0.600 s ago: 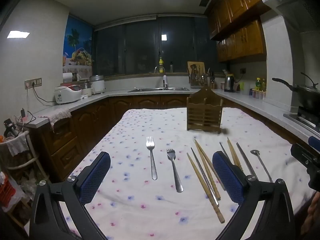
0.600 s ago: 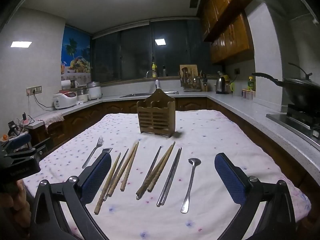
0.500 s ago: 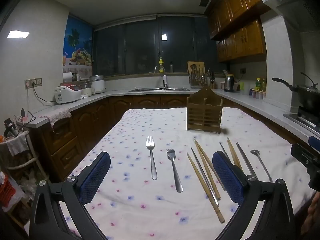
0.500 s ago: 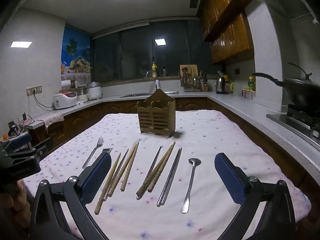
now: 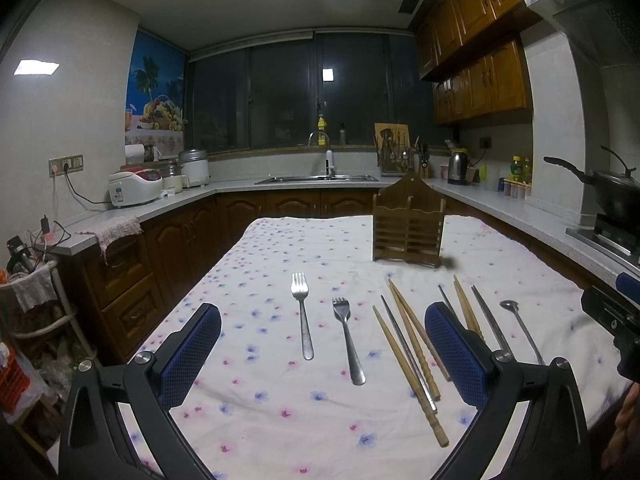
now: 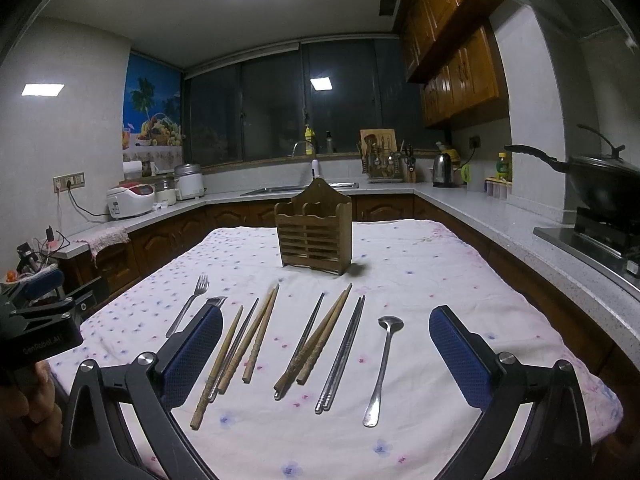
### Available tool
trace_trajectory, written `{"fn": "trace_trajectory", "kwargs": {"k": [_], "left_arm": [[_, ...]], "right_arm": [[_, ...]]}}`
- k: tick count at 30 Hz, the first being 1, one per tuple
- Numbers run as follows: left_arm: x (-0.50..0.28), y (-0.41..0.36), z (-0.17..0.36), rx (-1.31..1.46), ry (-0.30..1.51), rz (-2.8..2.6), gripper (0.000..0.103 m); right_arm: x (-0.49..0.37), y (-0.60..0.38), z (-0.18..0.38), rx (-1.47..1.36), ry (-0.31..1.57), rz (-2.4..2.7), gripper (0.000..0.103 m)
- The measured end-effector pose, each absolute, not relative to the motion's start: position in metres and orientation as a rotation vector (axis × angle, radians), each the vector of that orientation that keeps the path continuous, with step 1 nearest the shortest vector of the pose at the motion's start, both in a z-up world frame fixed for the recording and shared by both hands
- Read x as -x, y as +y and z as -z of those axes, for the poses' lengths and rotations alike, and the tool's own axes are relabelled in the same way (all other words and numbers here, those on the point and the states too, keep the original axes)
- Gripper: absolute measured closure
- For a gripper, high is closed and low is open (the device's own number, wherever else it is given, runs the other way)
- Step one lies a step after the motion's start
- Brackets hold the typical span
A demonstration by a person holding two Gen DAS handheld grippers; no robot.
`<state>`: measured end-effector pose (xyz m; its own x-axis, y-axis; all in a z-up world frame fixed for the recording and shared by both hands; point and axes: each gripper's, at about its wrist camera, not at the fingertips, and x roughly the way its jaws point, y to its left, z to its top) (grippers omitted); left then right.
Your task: Organize utensils
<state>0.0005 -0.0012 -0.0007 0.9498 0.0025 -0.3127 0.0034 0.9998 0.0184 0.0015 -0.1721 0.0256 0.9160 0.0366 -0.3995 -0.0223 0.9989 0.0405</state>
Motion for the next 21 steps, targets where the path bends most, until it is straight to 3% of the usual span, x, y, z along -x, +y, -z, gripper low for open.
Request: {"fn": "trace_trajectory", "kwargs": {"k": [13,21], "left_arm": [[-0.009,0.000,-0.001,0.008,0.356,0.012,0.001],[-0.046,0.009,-0.003,0.081,0.543,0.050,0.001]], "right_arm": [[-0.004,-0.168,-0.023,-0.039,0.427,-0.026,0.000],[-0.026,-0.174,-0.024,-0.050,0.486,-0.031,0.000]]}}
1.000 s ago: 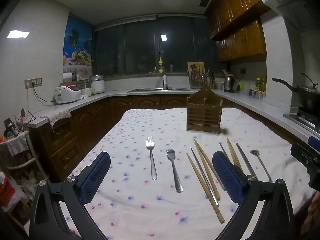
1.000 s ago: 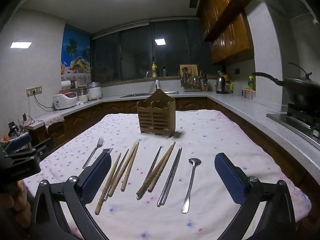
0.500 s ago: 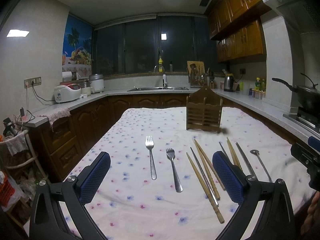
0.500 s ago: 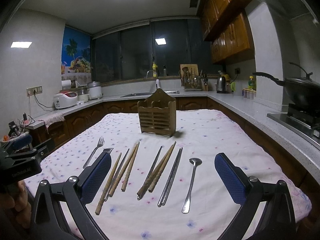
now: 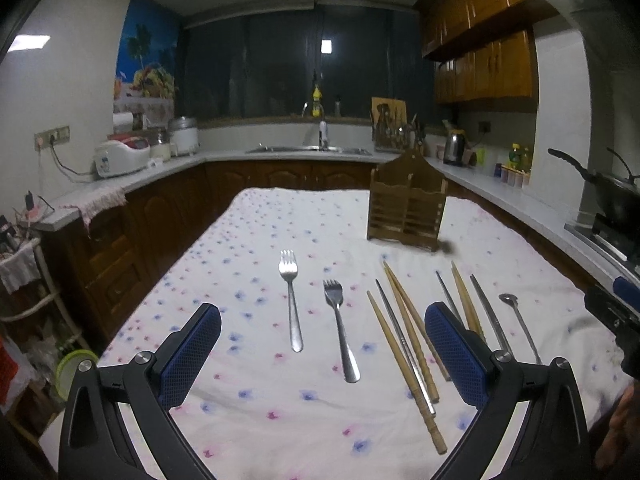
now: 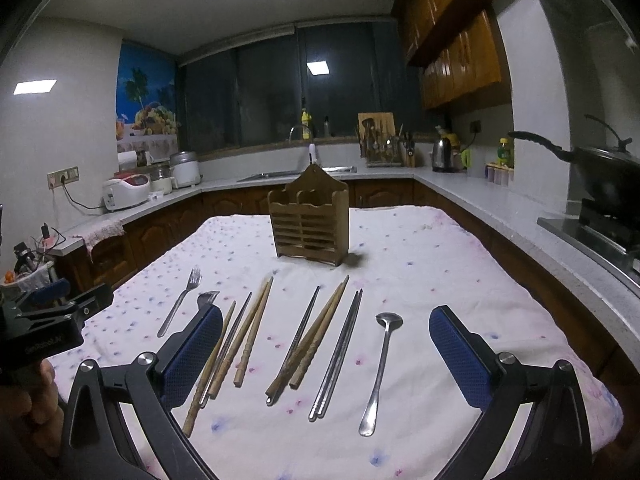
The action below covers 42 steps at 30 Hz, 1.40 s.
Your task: Organize utensils
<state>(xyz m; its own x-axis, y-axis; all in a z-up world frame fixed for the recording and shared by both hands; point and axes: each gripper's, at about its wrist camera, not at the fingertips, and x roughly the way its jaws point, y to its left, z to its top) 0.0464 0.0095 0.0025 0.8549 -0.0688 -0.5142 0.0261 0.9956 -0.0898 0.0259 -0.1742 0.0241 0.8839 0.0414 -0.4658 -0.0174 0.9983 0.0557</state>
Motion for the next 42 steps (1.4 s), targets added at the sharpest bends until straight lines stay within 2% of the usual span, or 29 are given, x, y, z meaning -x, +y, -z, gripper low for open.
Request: {"fn": "trace_trajectory", "kwargs": {"k": [4,5,7,11,12,20,23,28,32,37,42], "left_arm": [[-0.069,0.010,-0.007,0.062,0.607,0.066,0.002],[-0.077,0.011,-0.010,0.063,0.630,0.073,0.005],[-0.096,0.009,-0.006,-0.029,0.693,0.052,0.012],[-0.131,0.007,-0.005,-0.036,0.771,0.088,0.032],[-0.139,0.007,-0.005,-0.013,0.793,0.107,0.034],[-0.191,-0.007,-0.002,-0.001,0.896,0.194,0.059],[-0.214,-0.006,0.001,-0.009,0.953,0.190,0.068],[-0.245,-0.002,0.008,-0.015,0.995,0.183,0.070],[-0.263,0.001,0.017,-0.020,1.034,0.181,0.077],[-0.277,-0.011,0.037,-0.043,1.064,0.175,0.082],[-0.288,-0.019,0.046,-0.092,1.079,0.183,0.082]], "right_arm": [[-0.044,-0.183,-0.024,-0.077,0.533,-0.036,0.000],[-0.049,-0.186,-0.024,-0.091,0.549,-0.042,0.003],[-0.064,-0.194,-0.022,-0.118,0.583,-0.051,0.012],[-0.092,-0.208,-0.013,-0.178,0.678,-0.047,0.045],[-0.098,-0.210,-0.010,-0.190,0.700,-0.045,0.052],[-0.155,-0.224,0.022,-0.236,0.898,-0.044,0.079],[-0.171,-0.223,0.035,-0.226,0.954,-0.045,0.082],[-0.192,-0.220,0.057,-0.221,1.034,-0.054,0.087],[-0.203,-0.222,0.076,-0.223,1.092,-0.047,0.093],[-0.209,-0.224,0.083,-0.212,1.112,-0.056,0.094],[-0.214,-0.227,0.083,-0.187,1.134,-0.054,0.094]]}}
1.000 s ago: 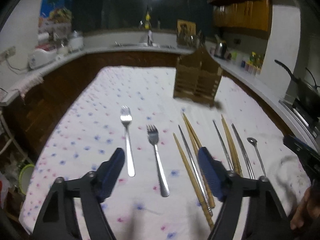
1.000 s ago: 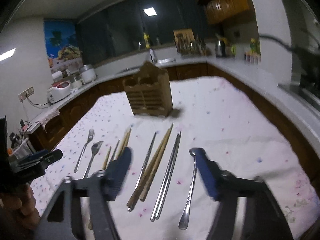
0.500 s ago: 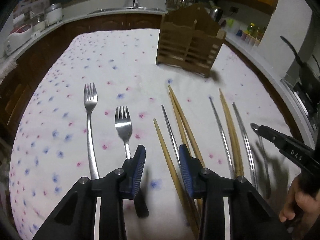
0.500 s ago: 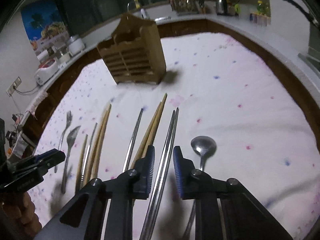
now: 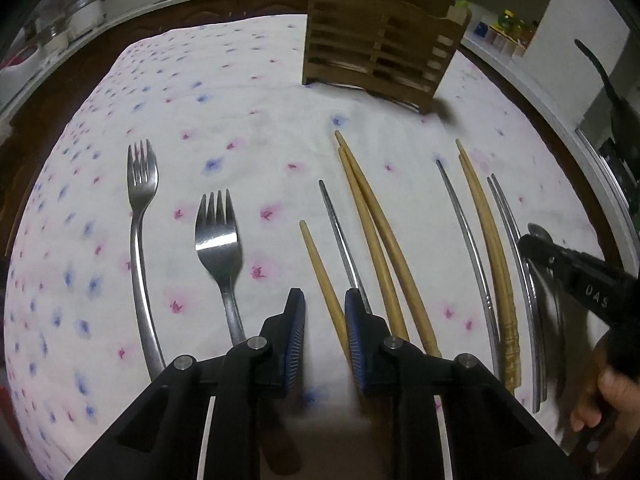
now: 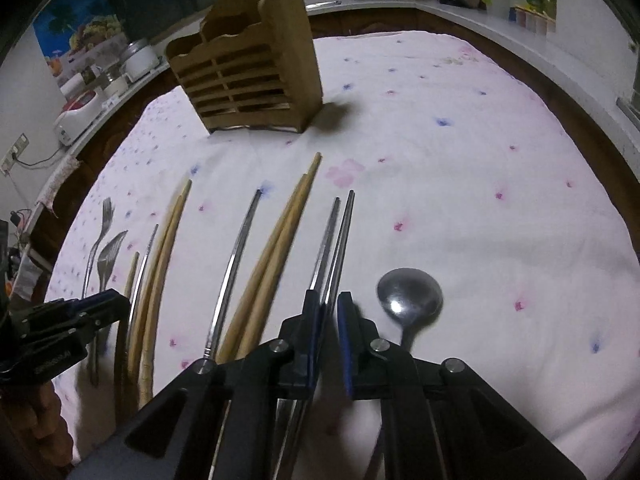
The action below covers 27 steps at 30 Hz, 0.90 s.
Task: Organize utensils
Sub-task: 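Grasp a steel chopstick with the right tool while the left tool grasps a wooden chopstick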
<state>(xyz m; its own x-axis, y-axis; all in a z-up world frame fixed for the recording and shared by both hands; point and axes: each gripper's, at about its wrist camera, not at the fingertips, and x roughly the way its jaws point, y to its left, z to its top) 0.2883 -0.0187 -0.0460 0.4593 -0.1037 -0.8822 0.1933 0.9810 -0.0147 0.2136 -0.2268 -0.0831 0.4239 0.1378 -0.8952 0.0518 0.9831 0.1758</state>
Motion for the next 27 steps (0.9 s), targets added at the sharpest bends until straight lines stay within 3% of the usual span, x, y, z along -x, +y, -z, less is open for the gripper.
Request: {"fn": "trace_trajectory", "kwargs": {"k": [17,27], "left_arm": [[-0.305,-0.040,0.049,-0.259,1.083,0.243,0.098],[-0.287,-0.011,0.019,-0.118,1.038,0.291,0.100]], "right_arm": [[-0.240,-0.217,0.089,-0.111,1.169,-0.094,0.094],[-0.219,-0.229,0.059,-0.232,1.102,-0.142,0.097]]}}
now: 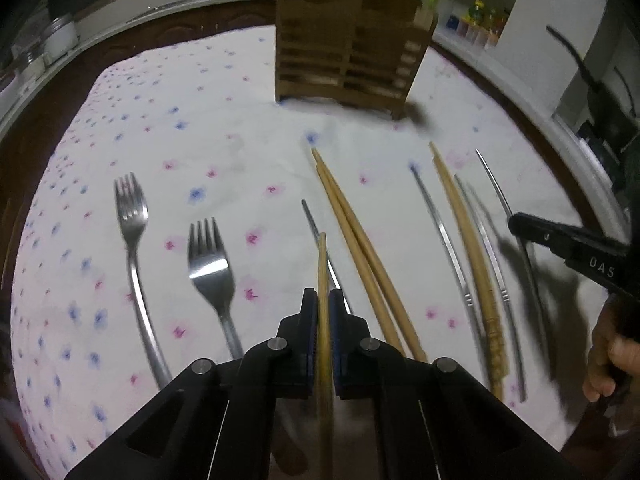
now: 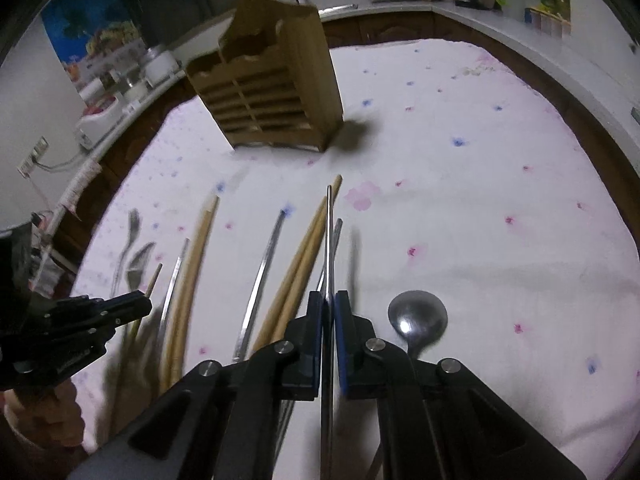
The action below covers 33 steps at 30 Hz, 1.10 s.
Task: Organize utensils
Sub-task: 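Grasp a steel chopstick with the right tool while the left tool grasps a wooden chopstick, then lift both held chopsticks and carry them over the wooden utensil holder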
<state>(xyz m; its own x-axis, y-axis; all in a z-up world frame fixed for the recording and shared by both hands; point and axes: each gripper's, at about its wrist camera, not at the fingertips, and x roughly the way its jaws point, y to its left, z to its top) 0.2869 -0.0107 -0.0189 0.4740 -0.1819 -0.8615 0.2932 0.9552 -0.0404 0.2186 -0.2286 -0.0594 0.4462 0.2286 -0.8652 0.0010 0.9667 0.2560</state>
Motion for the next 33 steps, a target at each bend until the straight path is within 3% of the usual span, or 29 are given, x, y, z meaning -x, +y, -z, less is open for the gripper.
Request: {"fn": "trace_trajectory", "kwargs": {"k": [18,33], "left_arm": [[-0.211,0.046,-0.107,0.043,0.700,0.358,0.100],[-0.179,0.079,-0.115,0.163,0.513,0.335,0.100]], "right_arm": [[-0.200,-0.227,-0.048,-0.280,0.810,-0.209,0.097],[-0.224,-0.236,-0.076,-0.340,0.659,-0.201,0.097]]}}
